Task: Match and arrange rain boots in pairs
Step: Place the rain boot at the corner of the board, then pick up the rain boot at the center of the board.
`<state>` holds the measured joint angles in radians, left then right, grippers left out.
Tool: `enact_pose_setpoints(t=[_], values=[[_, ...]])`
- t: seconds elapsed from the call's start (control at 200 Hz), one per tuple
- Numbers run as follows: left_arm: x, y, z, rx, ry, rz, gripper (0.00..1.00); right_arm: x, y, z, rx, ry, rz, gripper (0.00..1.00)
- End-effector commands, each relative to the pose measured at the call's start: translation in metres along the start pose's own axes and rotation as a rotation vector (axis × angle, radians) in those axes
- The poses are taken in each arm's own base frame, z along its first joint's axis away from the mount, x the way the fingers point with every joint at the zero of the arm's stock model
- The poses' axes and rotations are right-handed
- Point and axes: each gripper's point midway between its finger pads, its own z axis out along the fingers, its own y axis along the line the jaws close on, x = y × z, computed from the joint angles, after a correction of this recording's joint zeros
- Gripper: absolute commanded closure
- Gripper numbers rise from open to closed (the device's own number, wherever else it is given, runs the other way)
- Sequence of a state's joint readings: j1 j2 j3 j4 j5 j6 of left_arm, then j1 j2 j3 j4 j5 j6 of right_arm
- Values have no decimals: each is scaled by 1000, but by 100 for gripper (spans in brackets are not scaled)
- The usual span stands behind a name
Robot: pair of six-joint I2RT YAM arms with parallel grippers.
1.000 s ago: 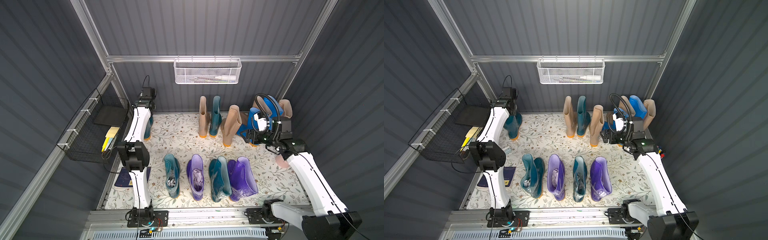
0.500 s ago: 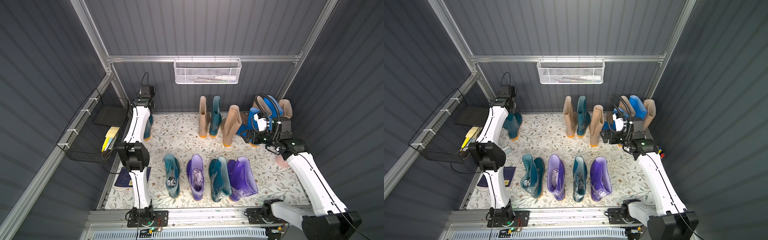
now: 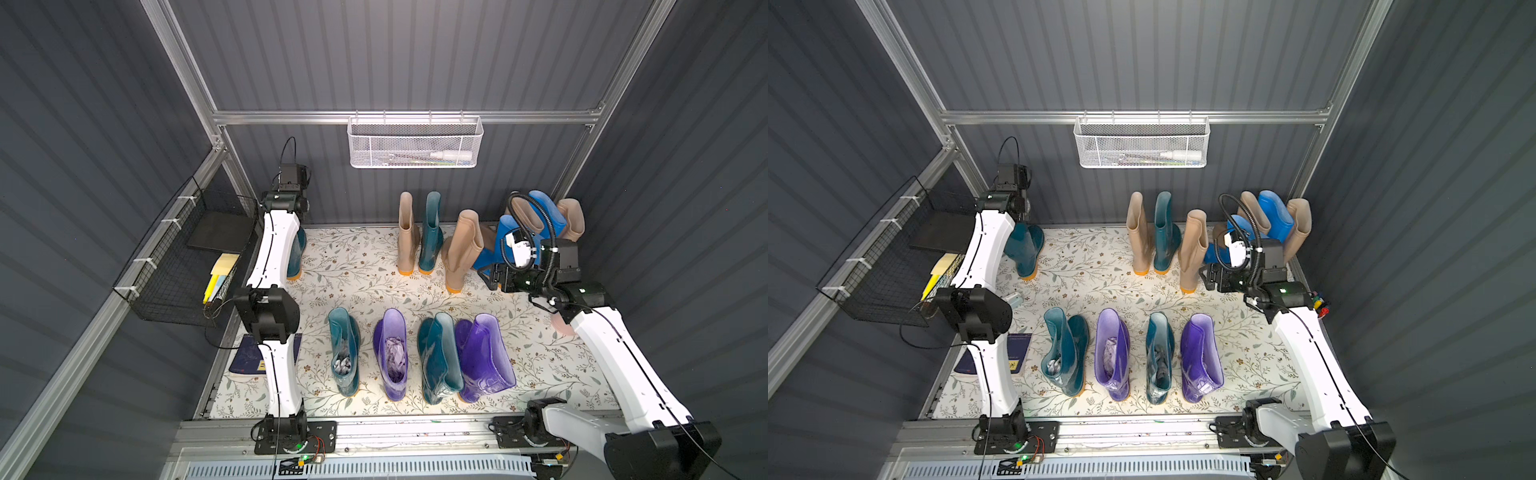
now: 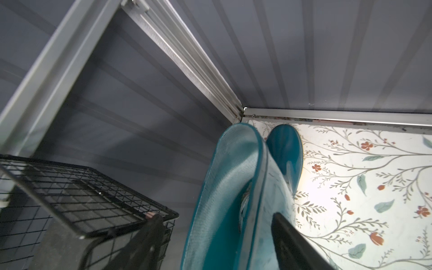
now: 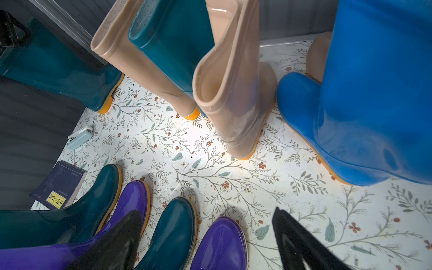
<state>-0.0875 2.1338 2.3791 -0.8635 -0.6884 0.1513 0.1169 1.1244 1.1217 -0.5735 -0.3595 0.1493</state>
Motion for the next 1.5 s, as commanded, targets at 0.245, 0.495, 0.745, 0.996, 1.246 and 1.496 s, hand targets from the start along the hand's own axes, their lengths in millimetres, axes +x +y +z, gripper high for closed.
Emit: enact_pose_setpoints(t=[0.245, 0.495, 0.745, 0.996, 1.246, 1.496], values=[[-37, -26, -91, 122, -148, 8, 21, -26, 18, -19, -36, -74, -23, 10], [-30, -64, -145, 490, -181, -120, 25, -67, 33, -25, 36, -106, -52, 11], [-7, -99, -208, 820, -205, -251, 26, -108, 48, 20, 55, -105, -25, 11], [20, -112, -250, 977, -212, -312, 25, -147, 68, 67, 61, -105, -46, 11], [37, -110, -267, 969, -205, -281, 25, -171, 73, 122, 116, -81, -50, 12], [46, -107, -270, 972, -204, -273, 24, -176, 71, 170, 125, -52, -28, 11]])
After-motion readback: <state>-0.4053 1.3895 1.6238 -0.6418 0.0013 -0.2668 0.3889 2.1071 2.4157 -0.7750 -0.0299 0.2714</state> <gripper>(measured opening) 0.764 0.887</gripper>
